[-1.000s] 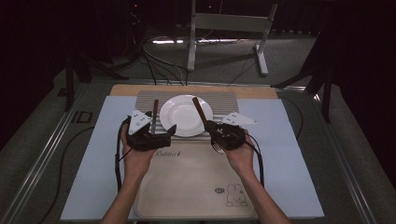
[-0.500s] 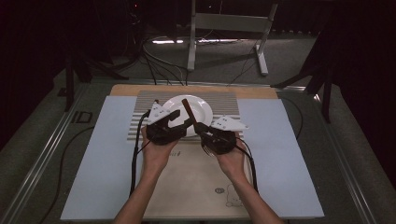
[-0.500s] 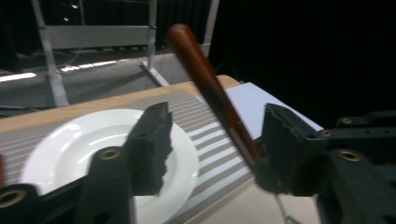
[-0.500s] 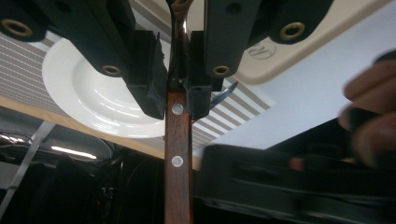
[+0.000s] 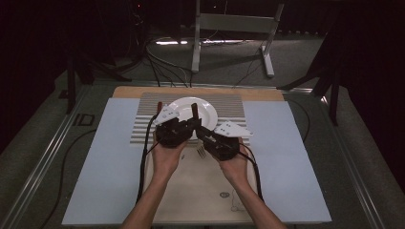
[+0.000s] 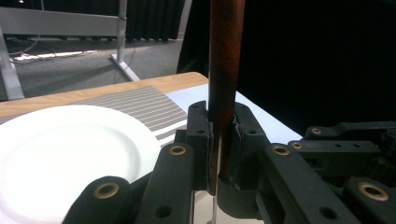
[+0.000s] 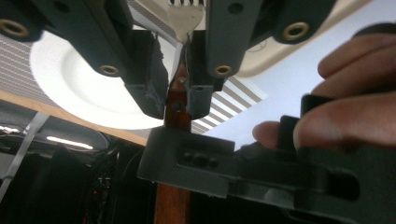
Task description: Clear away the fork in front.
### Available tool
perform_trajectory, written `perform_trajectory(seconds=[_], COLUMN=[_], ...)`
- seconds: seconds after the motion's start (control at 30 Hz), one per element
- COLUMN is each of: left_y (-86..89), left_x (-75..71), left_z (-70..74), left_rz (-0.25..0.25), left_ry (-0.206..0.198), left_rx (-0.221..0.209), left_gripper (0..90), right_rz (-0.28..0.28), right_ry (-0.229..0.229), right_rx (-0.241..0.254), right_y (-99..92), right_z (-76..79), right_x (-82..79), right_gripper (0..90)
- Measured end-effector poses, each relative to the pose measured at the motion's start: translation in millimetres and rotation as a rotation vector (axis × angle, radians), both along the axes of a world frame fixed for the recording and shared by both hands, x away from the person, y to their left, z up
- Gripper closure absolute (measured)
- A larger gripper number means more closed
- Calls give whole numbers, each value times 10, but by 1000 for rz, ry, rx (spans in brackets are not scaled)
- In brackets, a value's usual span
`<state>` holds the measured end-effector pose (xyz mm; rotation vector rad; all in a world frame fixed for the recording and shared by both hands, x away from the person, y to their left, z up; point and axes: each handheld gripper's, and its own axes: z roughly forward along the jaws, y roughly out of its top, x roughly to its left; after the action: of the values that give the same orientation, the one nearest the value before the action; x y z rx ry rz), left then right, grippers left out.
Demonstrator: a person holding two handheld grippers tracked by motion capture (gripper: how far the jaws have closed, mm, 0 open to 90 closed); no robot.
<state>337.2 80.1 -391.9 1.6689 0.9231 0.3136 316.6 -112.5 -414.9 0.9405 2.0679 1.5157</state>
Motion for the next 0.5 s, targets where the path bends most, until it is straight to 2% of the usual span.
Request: perform_trajectory(seconds=[0.03,0.07,0.13,0.23,0.33,0.5], left_y=[10,23,57,107,152,208], left_x=[3,6,8,13,22,26], left_z=[6,9,20,34,41,51], left_rz=[3,6,10,22,28,28], left_ry=[1,1,-4,-6,-5,-1], left_rx=[4,-1,1,-4,0,6], left_gripper=[806,807,807,807,806,806], right_rz=[-3,-6,-48,-98,-129,-169], right_ry=[-9,-12,-31,-17,-5,6], right_rx=[-10,-23,-47,-60,-83,-91], right_y=[-16,-39,-109,-232,-344,-488], right_z=[-2,-6,-20,-33,-43,-61], right_x=[-1,5,19,59,94,131], right_gripper=[564,494,354,196,140,134])
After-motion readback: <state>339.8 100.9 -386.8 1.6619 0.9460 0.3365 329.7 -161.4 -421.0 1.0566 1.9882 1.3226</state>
